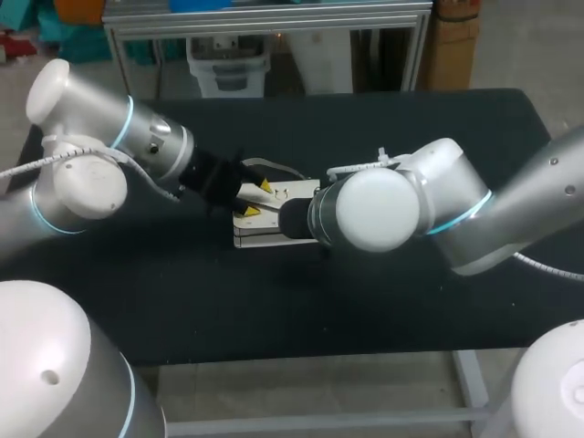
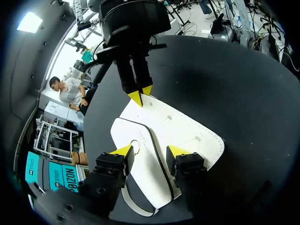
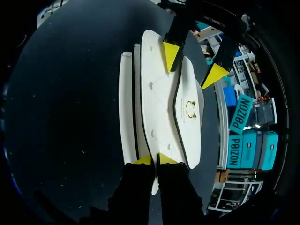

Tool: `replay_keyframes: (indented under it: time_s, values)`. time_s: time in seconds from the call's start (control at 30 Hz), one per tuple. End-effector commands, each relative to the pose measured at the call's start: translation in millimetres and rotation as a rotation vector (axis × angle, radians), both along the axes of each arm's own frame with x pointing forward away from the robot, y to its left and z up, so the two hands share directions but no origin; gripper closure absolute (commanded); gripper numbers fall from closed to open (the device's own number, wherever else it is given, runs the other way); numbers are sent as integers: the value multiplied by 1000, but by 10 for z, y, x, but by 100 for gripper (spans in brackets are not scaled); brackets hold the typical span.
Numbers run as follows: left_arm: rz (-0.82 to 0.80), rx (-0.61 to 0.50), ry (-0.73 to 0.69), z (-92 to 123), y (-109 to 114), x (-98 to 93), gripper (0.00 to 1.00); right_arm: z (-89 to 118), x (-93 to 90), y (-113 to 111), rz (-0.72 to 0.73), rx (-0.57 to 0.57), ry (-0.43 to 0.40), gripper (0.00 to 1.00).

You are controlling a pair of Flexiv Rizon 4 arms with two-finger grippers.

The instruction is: Pick up the bag, open it, inspect its contents, close it, and place it on the opposite side

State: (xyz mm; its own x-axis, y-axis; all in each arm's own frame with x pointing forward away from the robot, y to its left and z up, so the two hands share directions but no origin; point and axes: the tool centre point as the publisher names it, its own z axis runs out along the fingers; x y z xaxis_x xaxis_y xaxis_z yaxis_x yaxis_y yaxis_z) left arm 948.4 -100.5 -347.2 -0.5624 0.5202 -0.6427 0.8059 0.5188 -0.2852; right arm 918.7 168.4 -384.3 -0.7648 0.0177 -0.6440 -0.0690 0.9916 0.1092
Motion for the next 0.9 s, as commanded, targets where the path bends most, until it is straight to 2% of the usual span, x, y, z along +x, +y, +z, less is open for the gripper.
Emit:
replay_keyframes:
  time_s: [0.03, 0.23, 0.37, 0.43, 0.9]
  values:
    - [-3, -29, -34, -108, -32, 10, 55, -30, -3, -4, 0, 1, -3, 100]
    - [54, -32, -130, -187, -112, 54, 56, -30, -3, -4, 0, 1, -3, 100]
    - [122, -45, -145, -178, -114, 148, 80, -30, -3, -4, 0, 1, -3, 100]
    - [146, -55, -151, -167, -99, 167, 100, -30, -3, -4, 0, 1, -3, 100]
    - [230, -109, -120, 162, -23, 215, 100, -30, -3, -4, 0, 1, -3, 100]
